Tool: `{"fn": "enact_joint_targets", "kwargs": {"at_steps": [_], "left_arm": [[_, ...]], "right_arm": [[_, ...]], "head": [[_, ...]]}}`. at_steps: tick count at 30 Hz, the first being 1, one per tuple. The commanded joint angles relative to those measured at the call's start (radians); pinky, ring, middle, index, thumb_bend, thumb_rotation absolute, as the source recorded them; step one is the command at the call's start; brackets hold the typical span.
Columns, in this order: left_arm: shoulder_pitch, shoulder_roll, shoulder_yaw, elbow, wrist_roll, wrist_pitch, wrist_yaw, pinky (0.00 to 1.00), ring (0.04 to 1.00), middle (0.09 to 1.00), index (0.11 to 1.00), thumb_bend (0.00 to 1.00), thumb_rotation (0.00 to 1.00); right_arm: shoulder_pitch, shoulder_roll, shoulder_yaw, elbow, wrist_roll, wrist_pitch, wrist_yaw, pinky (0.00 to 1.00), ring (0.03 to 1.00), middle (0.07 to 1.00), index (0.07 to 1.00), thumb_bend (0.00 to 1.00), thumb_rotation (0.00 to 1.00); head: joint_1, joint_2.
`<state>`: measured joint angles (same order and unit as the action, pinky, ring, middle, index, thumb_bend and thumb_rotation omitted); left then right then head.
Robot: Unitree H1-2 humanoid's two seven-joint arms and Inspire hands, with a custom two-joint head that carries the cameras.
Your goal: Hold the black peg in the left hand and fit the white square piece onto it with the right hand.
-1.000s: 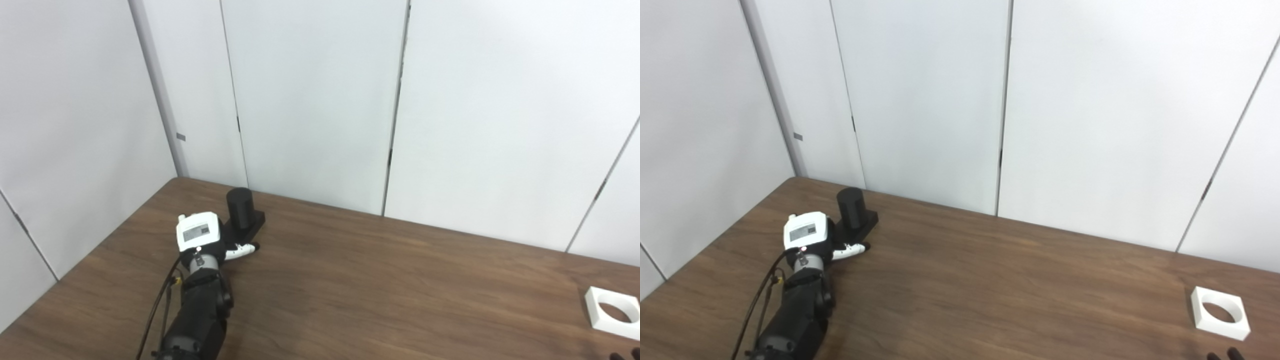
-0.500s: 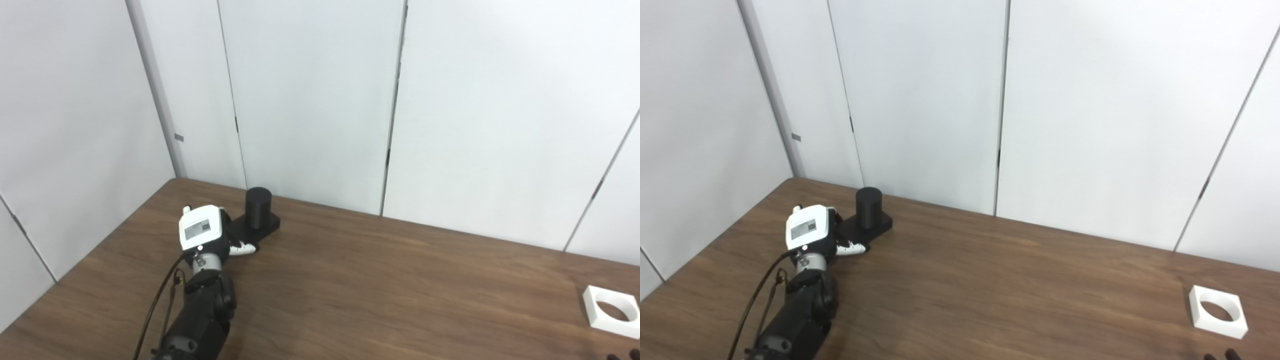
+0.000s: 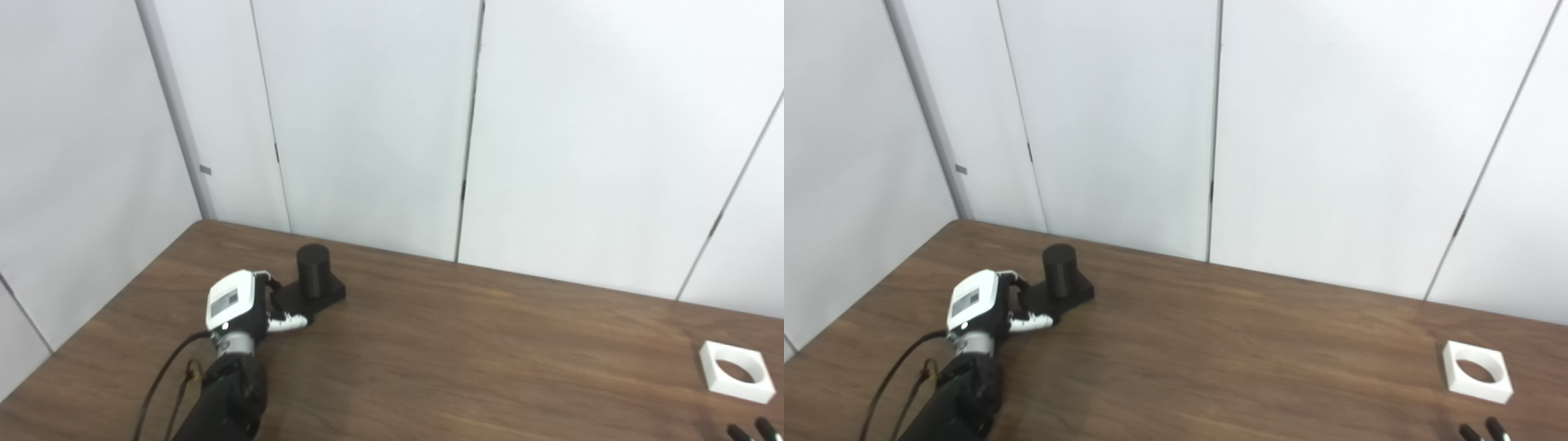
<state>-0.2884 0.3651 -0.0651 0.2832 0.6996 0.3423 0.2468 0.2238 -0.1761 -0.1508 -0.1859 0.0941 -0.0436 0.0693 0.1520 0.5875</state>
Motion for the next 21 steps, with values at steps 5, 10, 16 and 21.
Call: {"fn": "enact_joint_targets", "kwargs": {"at_steps": [5, 10, 16, 21], "left_arm": [[0.044, 0.013, -0.073, -0.148, -0.003, -0.099, -0.047, 0.67, 0.775, 0.756, 0.488, 0.51, 0.05], [0.107, -0.004, -0.134, -0.266, 0.023, -0.118, -0.088, 0.68, 0.789, 0.765, 0.488, 0.51, 0.06], [0.181, -0.036, -0.195, -0.406, 0.023, -0.141, -0.159, 0.69, 0.798, 0.776, 0.488, 0.51, 0.06], [0.232, -0.084, -0.243, -0.488, 0.035, -0.146, -0.224, 0.69, 0.811, 0.792, 0.489, 0.5, 0.06]], "right_arm": [[0.02, 0.008, 0.019, -0.036, 0.002, 0.012, 0.005, 1.0, 0.998, 0.937, 1.0, 0.5, 1.0], [0.019, 0.012, 0.029, -0.039, -0.017, 0.011, -0.007, 1.0, 0.982, 0.925, 1.0, 0.48, 1.0], [0.012, 0.019, 0.039, -0.035, -0.001, 0.02, -0.005, 1.0, 0.996, 0.928, 1.0, 0.5, 1.0], [0.013, 0.027, 0.056, -0.058, -0.02, 0.052, -0.016, 1.0, 1.0, 0.927, 1.0, 0.53, 1.0]], "head": [[-0.024, 0.012], [-0.063, 0.037], [-0.119, 0.071], [-0.155, 0.094]]}}
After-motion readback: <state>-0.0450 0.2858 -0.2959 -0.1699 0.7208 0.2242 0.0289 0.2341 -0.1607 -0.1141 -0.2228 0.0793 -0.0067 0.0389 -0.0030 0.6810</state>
